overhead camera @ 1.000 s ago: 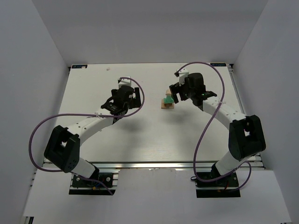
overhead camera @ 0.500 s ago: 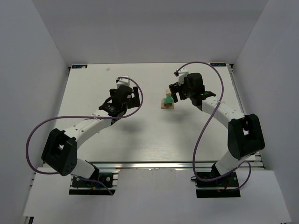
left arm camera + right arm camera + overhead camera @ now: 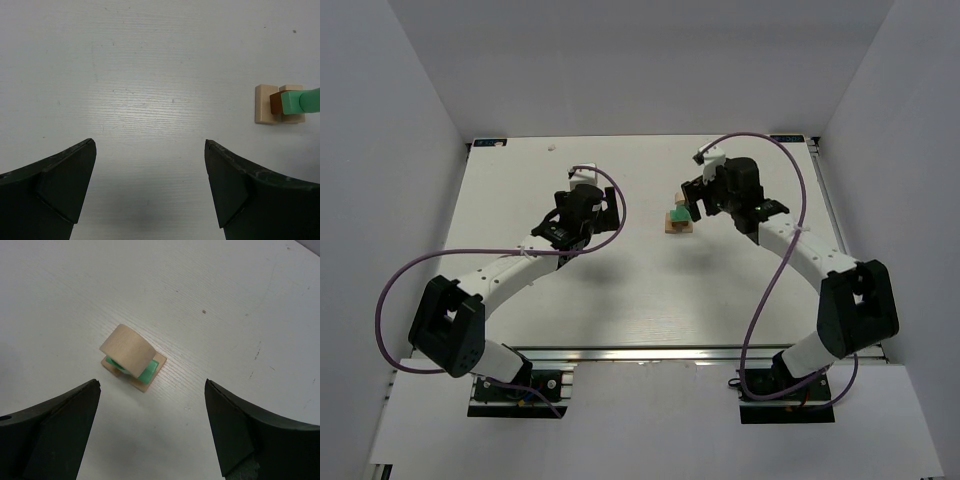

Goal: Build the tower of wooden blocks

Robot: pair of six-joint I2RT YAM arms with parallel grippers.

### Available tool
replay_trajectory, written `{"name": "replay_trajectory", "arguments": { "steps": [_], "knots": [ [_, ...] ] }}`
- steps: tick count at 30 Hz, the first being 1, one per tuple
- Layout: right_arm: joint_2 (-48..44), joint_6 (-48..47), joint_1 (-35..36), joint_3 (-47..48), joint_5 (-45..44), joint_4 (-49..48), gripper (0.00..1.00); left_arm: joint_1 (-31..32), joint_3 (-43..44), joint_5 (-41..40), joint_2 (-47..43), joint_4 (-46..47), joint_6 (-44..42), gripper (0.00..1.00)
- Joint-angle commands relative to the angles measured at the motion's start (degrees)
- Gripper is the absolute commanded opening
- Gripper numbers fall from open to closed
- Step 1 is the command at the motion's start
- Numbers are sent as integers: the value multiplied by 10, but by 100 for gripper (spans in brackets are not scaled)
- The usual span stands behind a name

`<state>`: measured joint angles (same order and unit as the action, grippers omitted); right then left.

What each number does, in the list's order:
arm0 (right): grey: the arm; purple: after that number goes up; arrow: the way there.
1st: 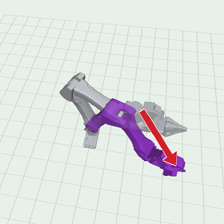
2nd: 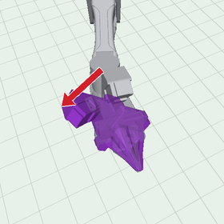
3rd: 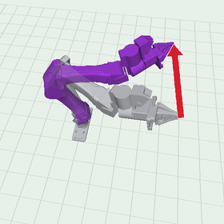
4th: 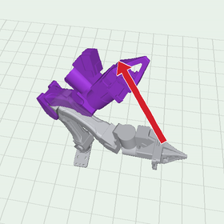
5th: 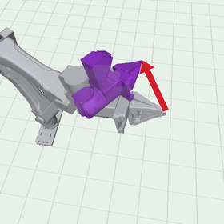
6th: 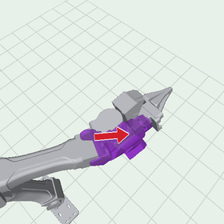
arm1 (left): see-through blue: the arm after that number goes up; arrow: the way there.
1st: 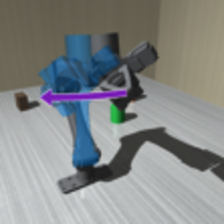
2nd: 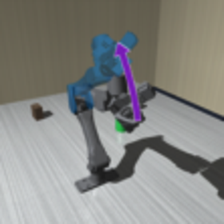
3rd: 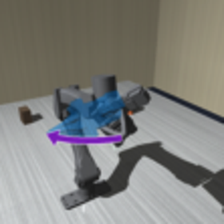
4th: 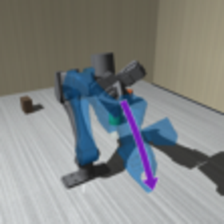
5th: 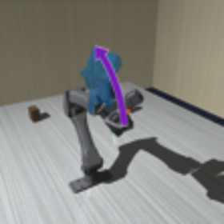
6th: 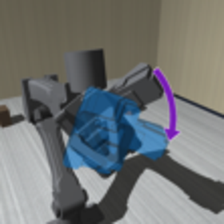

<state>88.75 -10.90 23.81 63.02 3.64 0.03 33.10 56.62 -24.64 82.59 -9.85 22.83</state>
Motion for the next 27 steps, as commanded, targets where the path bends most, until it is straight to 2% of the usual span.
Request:
{"name": "replay_trajectory", "arguments": {
  "steps": [1, 5, 9, 17, 22, 27],
  "knots": [
    [-54, 4, 4, -9, 17, -13, 89, -2, -5, 4, -34, 8, -7, 98],
    [-129, 44, 4, -42, 4, -16, 89, -2, -10, 3, -47, 1, 4, 98],
    [-204, 117, 4, -99, -70, -14, 89, -2, -45, -6, -80, -4, 26, 98],
    [-334, 242, 4, -174, -122, 22, 89, -2, -98, -33, -173, -72, 117, 98],
    [-385, 262, 4, -231, -54, -29, 89, -2, -109, -38, -225, -102, 136, 98],
    [-398, 264, 4, -237, -42, -28, 90, -2, -114, -50, -254, -121, 143, 98]
  ]
}}
